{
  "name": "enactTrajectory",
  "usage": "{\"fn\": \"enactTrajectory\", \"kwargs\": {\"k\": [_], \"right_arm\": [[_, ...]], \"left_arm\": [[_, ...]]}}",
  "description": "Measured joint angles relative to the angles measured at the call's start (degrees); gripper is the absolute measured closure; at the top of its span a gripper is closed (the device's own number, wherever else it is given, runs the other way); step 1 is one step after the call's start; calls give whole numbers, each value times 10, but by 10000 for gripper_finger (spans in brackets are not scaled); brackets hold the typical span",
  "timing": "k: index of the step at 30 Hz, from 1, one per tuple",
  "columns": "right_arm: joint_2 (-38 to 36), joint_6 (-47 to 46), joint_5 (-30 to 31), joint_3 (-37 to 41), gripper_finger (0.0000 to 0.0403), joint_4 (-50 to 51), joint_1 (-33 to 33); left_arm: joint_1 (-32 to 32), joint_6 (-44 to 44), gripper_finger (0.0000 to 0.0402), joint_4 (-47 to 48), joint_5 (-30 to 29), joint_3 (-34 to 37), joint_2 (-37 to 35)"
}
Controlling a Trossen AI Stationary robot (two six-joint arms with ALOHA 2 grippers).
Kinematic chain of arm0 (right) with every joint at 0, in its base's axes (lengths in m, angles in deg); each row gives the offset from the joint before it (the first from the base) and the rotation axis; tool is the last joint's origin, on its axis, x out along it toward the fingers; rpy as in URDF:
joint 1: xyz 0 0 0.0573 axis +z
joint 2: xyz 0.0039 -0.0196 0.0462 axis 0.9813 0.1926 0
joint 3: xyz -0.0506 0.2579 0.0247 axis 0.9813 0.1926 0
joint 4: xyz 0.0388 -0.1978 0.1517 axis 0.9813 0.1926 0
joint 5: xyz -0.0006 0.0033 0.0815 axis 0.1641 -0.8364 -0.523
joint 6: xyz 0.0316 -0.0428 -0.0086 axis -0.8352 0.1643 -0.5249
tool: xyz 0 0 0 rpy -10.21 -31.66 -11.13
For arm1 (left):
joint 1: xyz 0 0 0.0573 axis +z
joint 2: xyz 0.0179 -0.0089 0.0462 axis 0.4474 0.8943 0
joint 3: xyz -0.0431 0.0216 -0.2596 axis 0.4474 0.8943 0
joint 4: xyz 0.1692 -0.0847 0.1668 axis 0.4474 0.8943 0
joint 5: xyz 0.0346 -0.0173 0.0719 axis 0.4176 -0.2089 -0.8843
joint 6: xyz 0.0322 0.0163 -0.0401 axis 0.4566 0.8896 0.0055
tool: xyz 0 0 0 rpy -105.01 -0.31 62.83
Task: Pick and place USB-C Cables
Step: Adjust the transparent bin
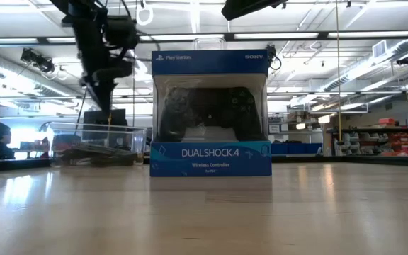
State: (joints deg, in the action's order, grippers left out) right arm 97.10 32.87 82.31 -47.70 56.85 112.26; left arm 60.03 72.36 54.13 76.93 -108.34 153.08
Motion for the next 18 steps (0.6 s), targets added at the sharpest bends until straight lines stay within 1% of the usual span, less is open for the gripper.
{"fn": "enactTrajectory", "kwargs": {"k": [3,6,10,13,15,18], "right_arm": [[0,1,0,0,314,0,0],[0,1,0,0,314,0,0],[0,1,0,0,314,0,-1],[0,1,0,0,314,0,-1],[0,1,0,0,314,0,-1],[0,2,0,0,314,0,-2]], "left_arm": [[-26,42,342,-61,4,0,4],[-42,74,342,-125,4,0,28],[-39,116,342,-188,1,0,81],[-36,150,342,-239,-19,0,116],[-36,169,342,-279,-29,0,131],[-36,193,342,-345,-27,0,143]]}}
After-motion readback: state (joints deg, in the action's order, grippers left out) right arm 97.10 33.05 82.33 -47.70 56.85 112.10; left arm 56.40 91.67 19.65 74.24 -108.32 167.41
